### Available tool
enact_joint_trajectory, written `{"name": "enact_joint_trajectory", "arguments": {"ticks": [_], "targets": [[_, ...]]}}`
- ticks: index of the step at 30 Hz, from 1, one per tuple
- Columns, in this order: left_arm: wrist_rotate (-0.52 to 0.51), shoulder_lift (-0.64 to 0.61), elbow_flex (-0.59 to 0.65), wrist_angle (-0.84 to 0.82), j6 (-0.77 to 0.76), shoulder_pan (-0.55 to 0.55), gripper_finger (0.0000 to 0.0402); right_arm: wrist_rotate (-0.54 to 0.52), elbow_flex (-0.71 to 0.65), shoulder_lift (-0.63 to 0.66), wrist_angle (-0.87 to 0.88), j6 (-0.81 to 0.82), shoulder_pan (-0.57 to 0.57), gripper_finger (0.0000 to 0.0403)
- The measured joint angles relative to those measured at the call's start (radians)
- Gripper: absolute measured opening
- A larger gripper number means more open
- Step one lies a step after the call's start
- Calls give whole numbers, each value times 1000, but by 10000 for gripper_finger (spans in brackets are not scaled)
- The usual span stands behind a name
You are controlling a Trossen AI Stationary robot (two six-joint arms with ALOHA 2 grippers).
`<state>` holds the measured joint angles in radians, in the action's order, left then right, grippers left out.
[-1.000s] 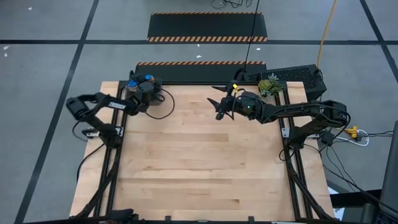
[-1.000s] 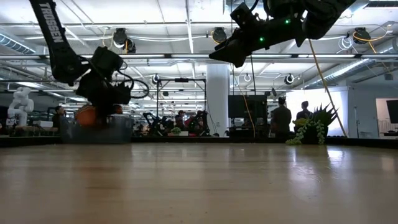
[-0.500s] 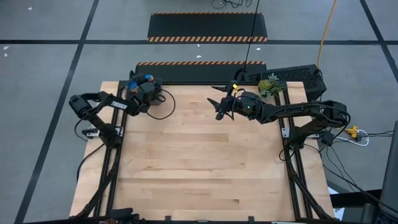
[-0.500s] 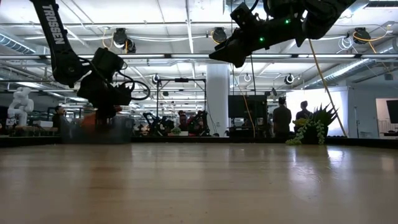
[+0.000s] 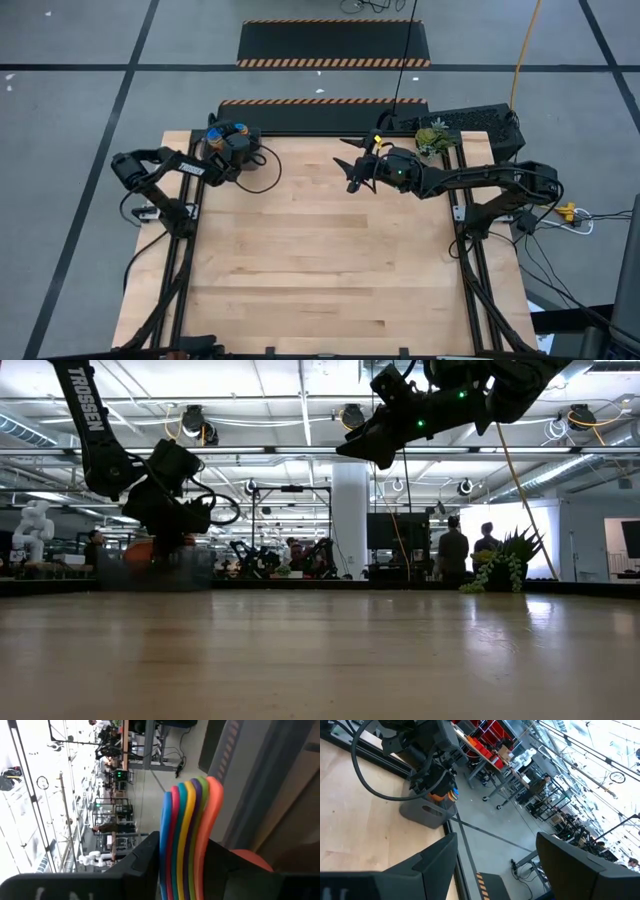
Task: Nest measuring cups in basket
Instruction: Put the stacked measuring cups into the black bin
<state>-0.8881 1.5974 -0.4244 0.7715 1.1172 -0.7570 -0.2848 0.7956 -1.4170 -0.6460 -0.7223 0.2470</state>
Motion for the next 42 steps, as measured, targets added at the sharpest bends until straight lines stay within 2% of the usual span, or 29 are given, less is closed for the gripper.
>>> {"name": "enact_joint_trajectory", "arguments": {"ticks": [5,14,19,25,30,42], "targets": [[3,0,0,-1,1,0,117,0,0,0,0,-4,0,265],[3,-1,-8,-14,-4,0,201,0,0,0,0,-8,0,265],[-3,-2,-8,3,-15,1,224,0,0,0,0,-8,0,265],[0,-46,-8,6,-65,1,230,-1,0,0,0,-22,0,265],[47,-101,-9,-70,-118,-8,230,-1,0,0,6,-23,0,265],[77,-103,-9,-105,-126,-6,230,-5,0,0,7,-23,0,265]]}}
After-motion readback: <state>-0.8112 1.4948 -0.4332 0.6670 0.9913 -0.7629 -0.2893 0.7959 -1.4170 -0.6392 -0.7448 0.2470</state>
